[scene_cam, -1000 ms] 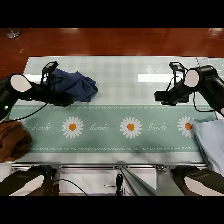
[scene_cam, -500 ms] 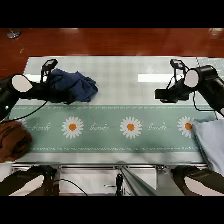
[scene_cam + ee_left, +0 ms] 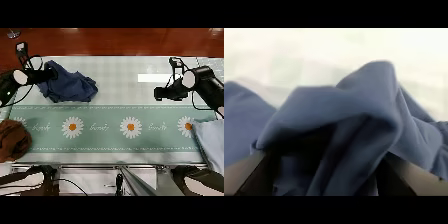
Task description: Fold the shirts.
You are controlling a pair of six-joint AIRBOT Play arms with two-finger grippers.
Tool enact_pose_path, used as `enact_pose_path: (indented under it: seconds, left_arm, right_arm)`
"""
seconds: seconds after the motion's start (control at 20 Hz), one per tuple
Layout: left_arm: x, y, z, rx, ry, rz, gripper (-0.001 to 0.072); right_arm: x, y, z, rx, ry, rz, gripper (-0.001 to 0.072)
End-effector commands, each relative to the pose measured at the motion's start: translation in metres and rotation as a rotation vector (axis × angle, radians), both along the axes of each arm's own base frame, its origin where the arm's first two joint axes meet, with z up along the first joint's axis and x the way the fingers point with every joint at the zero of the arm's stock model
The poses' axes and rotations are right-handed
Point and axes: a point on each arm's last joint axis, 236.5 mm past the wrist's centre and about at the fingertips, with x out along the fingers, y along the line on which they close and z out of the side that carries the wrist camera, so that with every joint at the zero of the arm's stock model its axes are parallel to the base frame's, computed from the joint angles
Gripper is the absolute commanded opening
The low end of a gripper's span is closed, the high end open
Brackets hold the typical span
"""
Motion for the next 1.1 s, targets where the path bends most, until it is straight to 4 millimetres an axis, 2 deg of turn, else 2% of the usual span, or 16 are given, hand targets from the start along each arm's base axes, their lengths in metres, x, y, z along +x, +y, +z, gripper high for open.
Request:
enact_pose_path:
  seconds: [0.0, 0.1, 0.15, 0.2, 0.25, 0.3, 0.35, 0.45, 0.55, 0.6, 0.65, 0.8, 0.85, 0.95, 1.05]
  left_arm:
    - [-0.011, -0.010, -0.064, -0.057, 0.260, -0.007, 0.0697]
    - [-0.015, -0.035, -0.078, -0.093, 0.351, -0.054, 0.0694]
    - [-0.019, -0.046, -0.081, -0.111, 0.395, -0.075, 0.0566]
    - [-0.026, -0.053, -0.081, -0.115, 0.452, -0.104, 0.0052]
    - [-0.026, -0.057, -0.072, -0.107, 0.464, -0.140, 0.0027]
    - [-0.020, -0.059, -0.054, -0.108, 0.445, -0.152, 0.0027]
    - [-0.009, -0.060, -0.024, -0.103, 0.385, -0.161, 0.0027]
    - [0.013, -0.062, 0.065, -0.096, 0.187, -0.174, 0.0027]
    - [0.012, -0.078, 0.170, -0.106, -0.041, -0.245, 0.0027]
    - [0.002, -0.086, 0.219, -0.111, -0.144, -0.274, 0.0027]
    - [-0.009, -0.090, 0.258, -0.114, -0.225, -0.288, 0.0027]
    - [-0.056, -0.107, 0.350, -0.102, -0.420, -0.338, 0.0027]
    - [-0.073, -0.114, 0.373, -0.102, -0.474, -0.359, 0.0027]
    - [-0.102, -0.128, 0.407, -0.108, -0.559, -0.400, 0.0027]
    - [-0.129, -0.145, 0.427, -0.129, -0.608, -0.448, 0.0027]
  right_arm:
    - [0.001, 0.003, 0.000, 0.015, -0.001, -0.004, 0.0624]
    - [-0.001, 0.006, -0.001, 0.027, 0.007, -0.006, 0.0624]
    - [-0.003, 0.006, -0.001, 0.029, 0.012, -0.007, 0.0624]
    - [-0.004, 0.006, 0.001, 0.028, 0.014, -0.007, 0.0624]
    - [-0.007, 0.005, 0.004, 0.026, 0.018, -0.007, 0.0624]
    - [-0.010, 0.002, 0.010, 0.018, 0.014, -0.006, 0.0624]
    - [-0.013, -0.001, 0.019, 0.011, 0.000, -0.005, 0.0624]
    - [-0.016, -0.005, 0.048, 0.011, -0.076, -0.005, 0.0623]
    - [-0.021, -0.008, 0.083, 0.028, -0.173, -0.013, 0.0623]
    - [-0.024, -0.009, 0.101, 0.041, -0.225, -0.018, 0.0623]
    - [-0.028, -0.010, 0.117, 0.052, -0.271, -0.022, 0.0623]
    - [-0.043, -0.013, 0.156, 0.082, -0.377, -0.026, 0.0623]
    - [-0.050, -0.014, 0.164, 0.091, -0.392, -0.038, 0.0623]
    - [-0.062, -0.017, 0.175, 0.100, -0.413, -0.044, 0.0624]
    - [-0.069, -0.018, 0.182, 0.104, -0.431, -0.045, 0.0623]
